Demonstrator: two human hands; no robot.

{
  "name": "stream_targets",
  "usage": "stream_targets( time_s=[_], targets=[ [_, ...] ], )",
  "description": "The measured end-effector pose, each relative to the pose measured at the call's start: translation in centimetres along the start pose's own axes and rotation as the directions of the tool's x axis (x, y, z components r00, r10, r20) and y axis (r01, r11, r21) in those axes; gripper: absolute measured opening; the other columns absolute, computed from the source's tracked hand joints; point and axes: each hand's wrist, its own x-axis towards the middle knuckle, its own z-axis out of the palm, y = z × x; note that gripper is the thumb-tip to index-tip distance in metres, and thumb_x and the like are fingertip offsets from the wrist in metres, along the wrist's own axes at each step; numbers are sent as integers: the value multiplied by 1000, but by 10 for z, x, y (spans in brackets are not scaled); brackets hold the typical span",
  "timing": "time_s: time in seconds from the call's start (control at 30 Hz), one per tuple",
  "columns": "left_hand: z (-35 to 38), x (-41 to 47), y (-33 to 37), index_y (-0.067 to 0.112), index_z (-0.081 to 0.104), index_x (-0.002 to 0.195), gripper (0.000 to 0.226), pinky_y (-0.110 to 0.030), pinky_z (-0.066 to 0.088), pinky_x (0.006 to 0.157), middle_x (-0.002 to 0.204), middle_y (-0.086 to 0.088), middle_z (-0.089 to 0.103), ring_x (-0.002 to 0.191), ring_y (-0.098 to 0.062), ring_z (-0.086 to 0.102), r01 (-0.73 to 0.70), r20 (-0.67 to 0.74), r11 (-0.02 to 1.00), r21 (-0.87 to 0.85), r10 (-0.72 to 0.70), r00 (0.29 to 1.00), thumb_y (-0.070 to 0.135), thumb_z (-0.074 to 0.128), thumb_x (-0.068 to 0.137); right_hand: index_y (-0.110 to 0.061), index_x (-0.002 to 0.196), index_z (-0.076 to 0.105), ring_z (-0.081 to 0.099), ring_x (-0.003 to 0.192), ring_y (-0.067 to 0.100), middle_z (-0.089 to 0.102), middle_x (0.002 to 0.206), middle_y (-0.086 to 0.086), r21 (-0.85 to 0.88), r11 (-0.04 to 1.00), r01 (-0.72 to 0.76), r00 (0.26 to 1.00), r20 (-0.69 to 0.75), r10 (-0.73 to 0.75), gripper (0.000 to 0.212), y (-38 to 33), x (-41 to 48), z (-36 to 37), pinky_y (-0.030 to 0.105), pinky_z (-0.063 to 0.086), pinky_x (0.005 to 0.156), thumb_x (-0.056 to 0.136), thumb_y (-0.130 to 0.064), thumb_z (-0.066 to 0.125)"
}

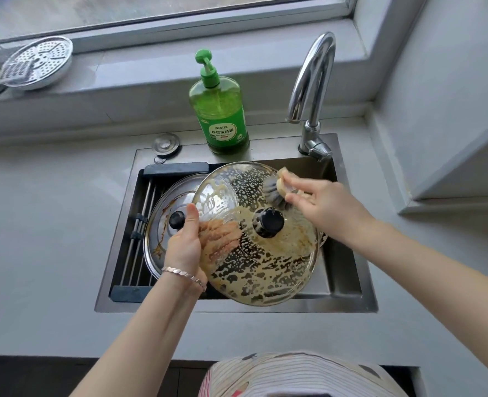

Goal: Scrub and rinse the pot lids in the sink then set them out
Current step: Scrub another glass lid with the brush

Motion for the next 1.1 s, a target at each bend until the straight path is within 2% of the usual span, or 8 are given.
stream_targets(
  time_s=[0.27, 0.4, 0.47, 0.5, 0.57, 0.73, 0.9, 1.1],
  targets=[
    [-3, 6, 7, 14, 61, 111, 77, -57, 50, 86, 105, -15, 69, 95, -35, 67, -14, -14, 995, -97, 12, 1000, 70, 50, 60, -47, 130, 46, 61, 73, 5, 68, 97, -13, 18, 997, -71, 996, 51, 70, 40, 20, -27, 15, 22, 48, 67, 90, -46, 51],
    [-5, 9, 10, 19, 63, 99, 54, -47, 54, 75, 96, -11, 72, 87, -29, 68, -24, 52, 991, -132, 32, 998, 64, 40, 82, -41, 132, 47, 32, 50, 1, 34, 55, -20, 72, 981, -179, 980, -73, 185, 41, 34, -9, 1, 13, 29, 53, 92, -43, 49],
    [-8, 12, 10, 21, 63, 97, 50, -43, 54, 70, 90, -7, 73, 84, -27, 68, -14, 56, 990, -141, 22, 998, 62, 37, 86, -42, 132, 46, 53, 62, -2, 58, 68, -24, 77, 991, -112, 994, 6, 112, 41, 23, -21, 5, 15, 41, 64, 92, -38, 53],
    [-9, 13, 9, 21, 63, 96, 49, -42, 54, 68, 86, -5, 73, 84, -26, 67, -8, 55, 989, -150, 17, 998, 61, 36, 87, -43, 132, 46, 62, 81, -1, 67, 94, -23, 81, 993, -90, 995, 43, 87, 41, 18, -25, 8, 20, 46, 77, 91, -37, 54],
    [-11, 14, 7, 20, 63, 95, 49, -44, 53, 70, 79, -4, 74, 85, -27, 66, 3, 62, 984, -176, 8, 998, 60, 34, 89, -47, 131, 44, 61, 107, 9, 60, 124, -15, 53, 993, -107, 994, 32, 106, 42, 22, -21, 9, 29, 47, 92, 91, -39, 53],
    [-11, 15, 10, 21, 63, 95, 48, -48, 52, 75, 82, -6, 73, 85, -28, 65, 2, 56, 971, -240, 12, 998, 59, 35, 89, -54, 129, 42, 60, 111, 13, 61, 125, -12, 11, 993, -120, 991, 57, 120, 41, 36, -27, 16, 38, 48, 94, 91, -42, 52],
    [-8, 19, 16, 18, 58, 123, 62, -54, 51, 81, 111, -11, 67, 98, -32, 64, 17, -20, 956, -292, -24, 1000, 64, 39, 86, -52, 130, 42, 63, 105, 17, 63, 123, -8, 8, 986, -165, 986, 1, 165, 41, 36, -29, 24, 37, 50, 89, 91, -44, 51],
    [-12, 23, 20, 20, 61, 113, 56, -51, 53, 73, 106, -8, 68, 95, -30, 65, -7, -79, 955, -298, -18, 997, 65, 42, 84, -59, 126, 39, 66, 100, 13, 63, 123, -10, 27, 997, -72, 988, 141, 67, 39, 26, -56, 48, 33, 53, 83, 91, -44, 51]
  ],
)
